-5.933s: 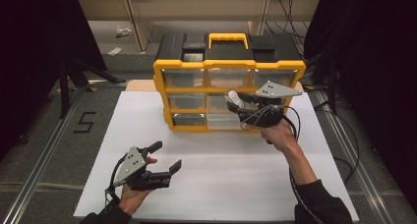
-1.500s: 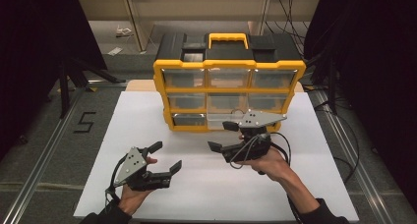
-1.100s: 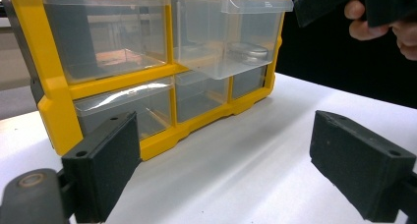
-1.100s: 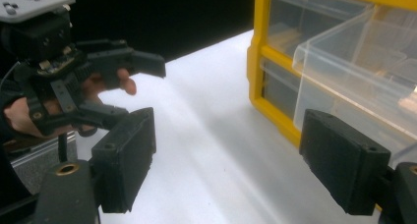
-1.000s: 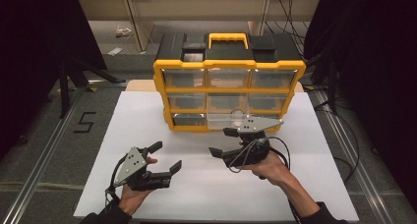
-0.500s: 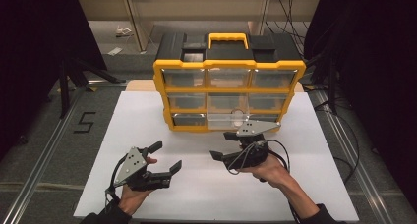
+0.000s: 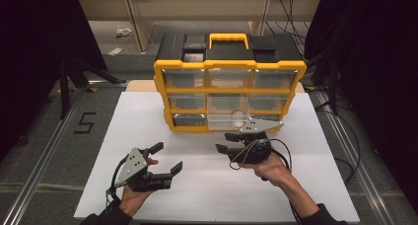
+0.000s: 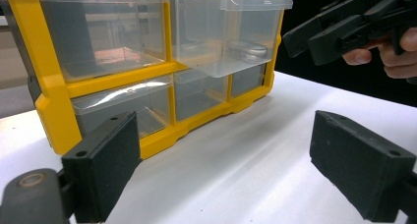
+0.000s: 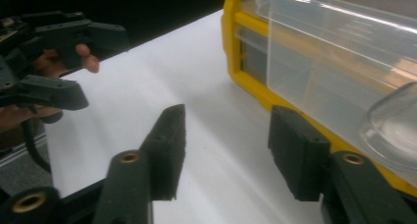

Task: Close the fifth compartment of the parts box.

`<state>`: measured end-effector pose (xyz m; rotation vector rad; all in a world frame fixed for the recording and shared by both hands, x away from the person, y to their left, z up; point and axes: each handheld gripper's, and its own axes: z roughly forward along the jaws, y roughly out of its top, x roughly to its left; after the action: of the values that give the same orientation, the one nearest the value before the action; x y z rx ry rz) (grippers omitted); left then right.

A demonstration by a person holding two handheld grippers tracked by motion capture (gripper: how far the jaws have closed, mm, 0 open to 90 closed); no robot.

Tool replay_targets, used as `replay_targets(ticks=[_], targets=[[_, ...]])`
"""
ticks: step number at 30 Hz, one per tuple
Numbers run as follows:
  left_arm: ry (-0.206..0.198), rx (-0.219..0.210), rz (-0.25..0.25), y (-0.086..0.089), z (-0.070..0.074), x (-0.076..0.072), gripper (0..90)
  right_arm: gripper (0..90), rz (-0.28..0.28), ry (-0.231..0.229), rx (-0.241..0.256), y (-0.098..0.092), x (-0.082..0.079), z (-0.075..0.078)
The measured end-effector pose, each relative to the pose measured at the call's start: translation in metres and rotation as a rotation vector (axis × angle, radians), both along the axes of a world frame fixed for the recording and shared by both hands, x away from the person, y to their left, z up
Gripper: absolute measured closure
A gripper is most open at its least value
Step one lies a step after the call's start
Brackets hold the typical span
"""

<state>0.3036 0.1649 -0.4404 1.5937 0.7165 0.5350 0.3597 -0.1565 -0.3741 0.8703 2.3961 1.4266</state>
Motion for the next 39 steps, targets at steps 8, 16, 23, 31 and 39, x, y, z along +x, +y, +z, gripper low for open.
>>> replay_targets(ticks=[8, 16, 23, 31, 39], targets=[[0.001, 0.001, -0.001, -0.001, 0.0, 0.0, 11.5, 67.6, -0.05, -0.038, -0.006, -0.003, 0.003, 0.0], [0.001, 0.004, -0.003, -0.001, 0.0, 0.0, 11.5, 77.6, -0.085, -0.057, -0.014, -0.005, 0.008, -0.002], [0.005, 0.003, -0.008, -0.001, -0.001, 0.001, 11.8, 83.6, -0.097, -0.069, -0.016, -0.006, 0.012, -0.001], [0.003, 0.004, -0.006, -0.002, -0.001, 0.001, 11.7, 88.8, -0.127, -0.08, -0.02, -0.008, 0.019, -0.001], [0.001, 0.003, -0.005, -0.001, -0.001, 0.0, 11.7, 90.0, -0.137, -0.093, -0.037, -0.007, 0.024, -0.002]])
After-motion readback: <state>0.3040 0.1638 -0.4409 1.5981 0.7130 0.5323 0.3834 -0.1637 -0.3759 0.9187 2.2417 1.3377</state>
